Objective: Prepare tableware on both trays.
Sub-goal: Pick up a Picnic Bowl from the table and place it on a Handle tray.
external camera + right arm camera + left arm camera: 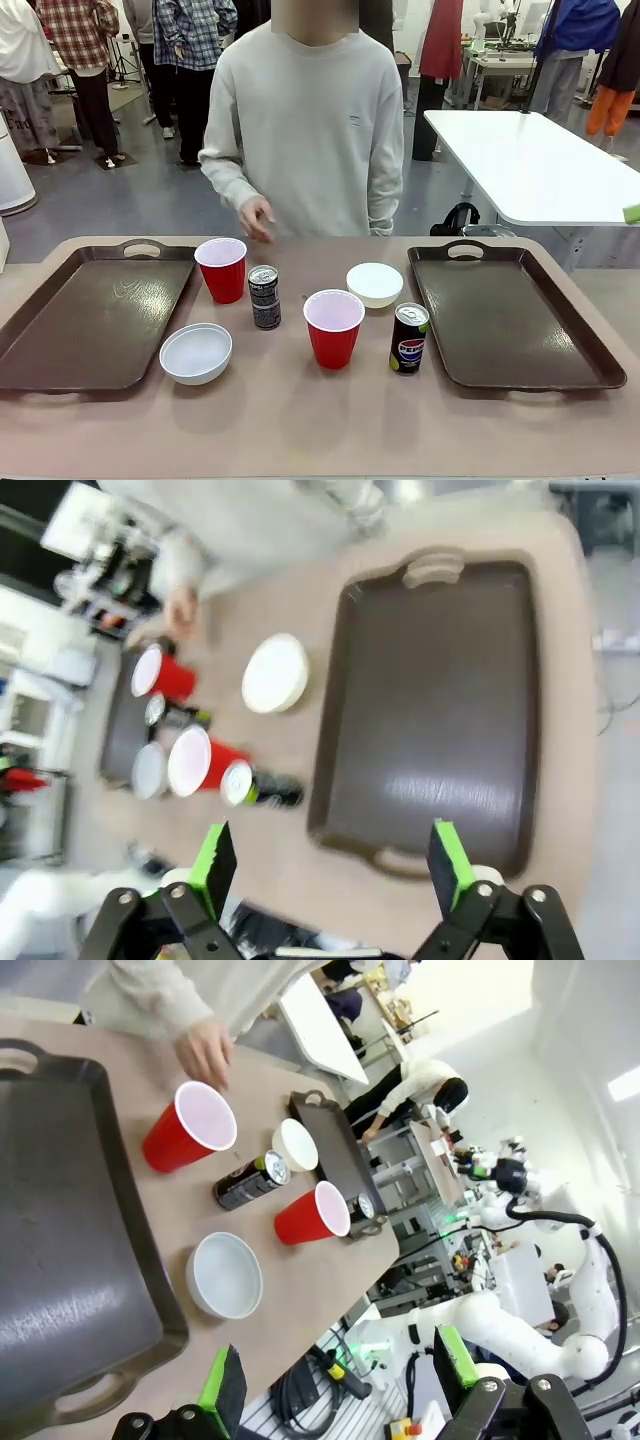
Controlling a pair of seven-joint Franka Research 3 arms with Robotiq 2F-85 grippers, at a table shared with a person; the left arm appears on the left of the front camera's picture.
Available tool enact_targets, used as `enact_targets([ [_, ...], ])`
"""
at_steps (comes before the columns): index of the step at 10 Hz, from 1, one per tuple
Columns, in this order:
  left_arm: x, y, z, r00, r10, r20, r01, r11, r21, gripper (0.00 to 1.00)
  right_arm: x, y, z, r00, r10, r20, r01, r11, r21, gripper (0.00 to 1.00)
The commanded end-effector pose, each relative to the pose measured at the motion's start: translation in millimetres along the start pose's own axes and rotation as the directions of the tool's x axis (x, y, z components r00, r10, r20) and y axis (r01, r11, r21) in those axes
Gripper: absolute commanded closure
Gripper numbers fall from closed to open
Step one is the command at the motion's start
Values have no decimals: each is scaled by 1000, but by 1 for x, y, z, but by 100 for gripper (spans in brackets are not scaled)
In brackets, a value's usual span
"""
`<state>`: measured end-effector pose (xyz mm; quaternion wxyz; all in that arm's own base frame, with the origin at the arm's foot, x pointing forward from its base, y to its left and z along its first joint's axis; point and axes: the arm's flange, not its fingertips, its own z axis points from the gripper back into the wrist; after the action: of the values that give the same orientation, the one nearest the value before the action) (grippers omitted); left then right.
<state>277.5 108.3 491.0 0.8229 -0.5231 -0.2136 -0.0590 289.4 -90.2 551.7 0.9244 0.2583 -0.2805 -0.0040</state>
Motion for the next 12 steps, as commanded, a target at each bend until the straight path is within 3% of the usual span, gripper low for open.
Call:
enact_targets([
  [1,1,1,1,1000,-23,10,23,1000,-18,0,48,48,-33,993,87,-76,-104,960,-258,0],
  [3,1,1,1,1000,-23,10,23,1000,-18,0,99,87,-80,957,186,-221,-244,931,-273,0],
  [5,1,1,1,1000,-23,10,23,1000,-18,0,128,114,-145,932,269,-242,-342,871,-352,0],
  [7,1,1,1,1000,-23,10,23,1000,-18,0,130,129,-201,905,305,-298,-402,842,-360,0],
  [8,1,1,1,1000,-23,10,23,1000,-18,0,125,133,-204,915,267,-301,-347,903,-254,0],
  [9,1,1,1,1000,-23,10,23,1000,-18,0,123,122,-194,902,314,-296,-405,852,-332,0],
  [12,1,1,1,1000,-23,10,23,1000,-18,0,126,126,-208,899,313,-308,-406,860,-310,0],
])
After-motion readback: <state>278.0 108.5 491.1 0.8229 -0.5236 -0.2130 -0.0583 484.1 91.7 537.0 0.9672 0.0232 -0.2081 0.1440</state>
